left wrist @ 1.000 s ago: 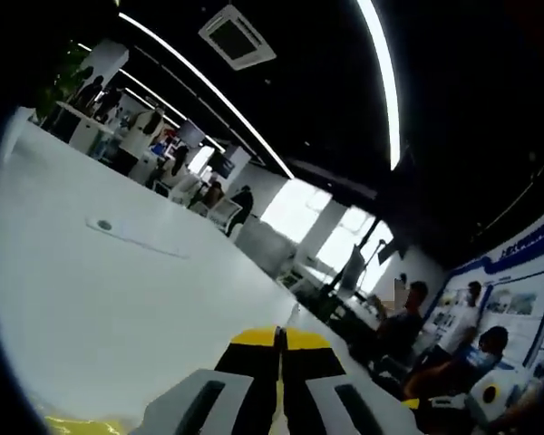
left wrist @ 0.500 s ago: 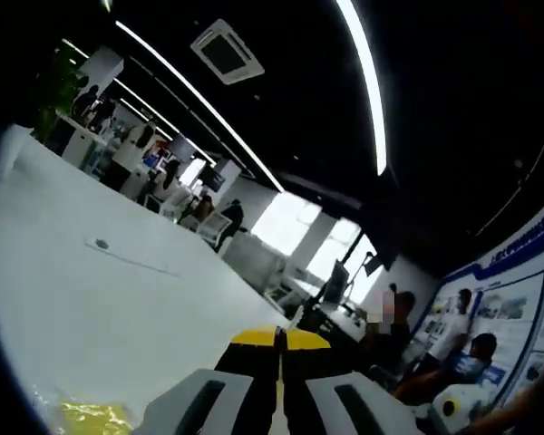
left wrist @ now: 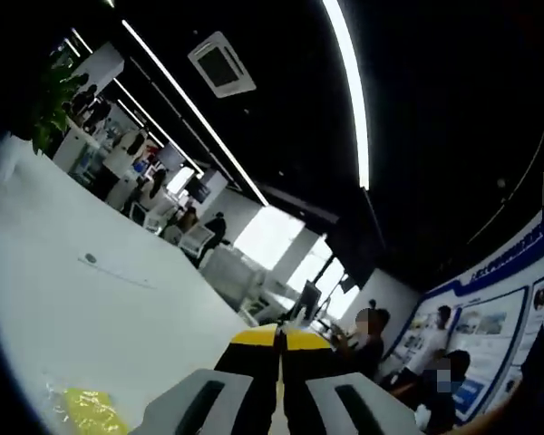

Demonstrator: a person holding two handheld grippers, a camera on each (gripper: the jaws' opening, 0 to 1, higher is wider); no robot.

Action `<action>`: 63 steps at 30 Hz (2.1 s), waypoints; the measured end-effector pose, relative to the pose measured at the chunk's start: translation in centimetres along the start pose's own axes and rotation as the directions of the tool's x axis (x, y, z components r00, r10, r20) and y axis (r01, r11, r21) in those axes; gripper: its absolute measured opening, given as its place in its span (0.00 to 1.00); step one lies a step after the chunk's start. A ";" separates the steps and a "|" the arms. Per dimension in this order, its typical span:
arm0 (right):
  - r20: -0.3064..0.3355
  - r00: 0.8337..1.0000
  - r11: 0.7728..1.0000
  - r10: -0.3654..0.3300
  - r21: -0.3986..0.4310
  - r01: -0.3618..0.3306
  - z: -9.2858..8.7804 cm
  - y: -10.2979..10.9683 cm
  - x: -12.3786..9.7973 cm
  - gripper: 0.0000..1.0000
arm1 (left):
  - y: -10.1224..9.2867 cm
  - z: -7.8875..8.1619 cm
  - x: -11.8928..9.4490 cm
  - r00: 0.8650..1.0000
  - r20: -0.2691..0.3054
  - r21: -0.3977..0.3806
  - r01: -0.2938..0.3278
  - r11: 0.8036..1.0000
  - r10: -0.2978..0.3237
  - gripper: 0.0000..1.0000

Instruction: Compare the silicone blocks by pressing each to a similar depth, holding the contact briefly, and releasing to observe deformation and rebound differences across the visible hardness samples.

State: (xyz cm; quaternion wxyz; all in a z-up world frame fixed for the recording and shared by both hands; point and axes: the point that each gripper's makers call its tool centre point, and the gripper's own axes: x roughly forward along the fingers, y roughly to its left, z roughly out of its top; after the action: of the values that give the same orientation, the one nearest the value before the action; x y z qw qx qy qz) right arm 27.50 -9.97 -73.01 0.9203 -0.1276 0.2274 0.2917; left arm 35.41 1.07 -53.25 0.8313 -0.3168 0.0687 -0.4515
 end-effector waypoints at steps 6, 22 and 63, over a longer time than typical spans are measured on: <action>0.069 0.997 0.995 0.031 0.097 -0.037 1.2 -0.3 -0.6 0.89 | -2.5 0.3 -0.4 0.999 -0.027 -0.015 0.033 0.999 -0.033 0.00; 0.129 0.985 0.975 0.114 0.175 -0.136 1.8 0.1 -1.3 0.90 | -7.4 2.7 -2.4 0.987 0.060 -0.119 0.157 0.980 -0.150 0.00; 0.474 0.715 0.815 0.514 -0.009 -0.579 20.3 8.7 -7.5 0.29 | -12.8 1.8 -5.0 0.911 0.046 -0.220 0.409 0.885 -0.410 0.00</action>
State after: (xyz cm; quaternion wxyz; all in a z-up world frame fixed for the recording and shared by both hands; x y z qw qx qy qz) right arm 23.88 0.82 -52.71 0.8257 0.0822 0.0525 0.5556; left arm 24.12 0.86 -45.16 0.6759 -0.4160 0.0517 -0.6062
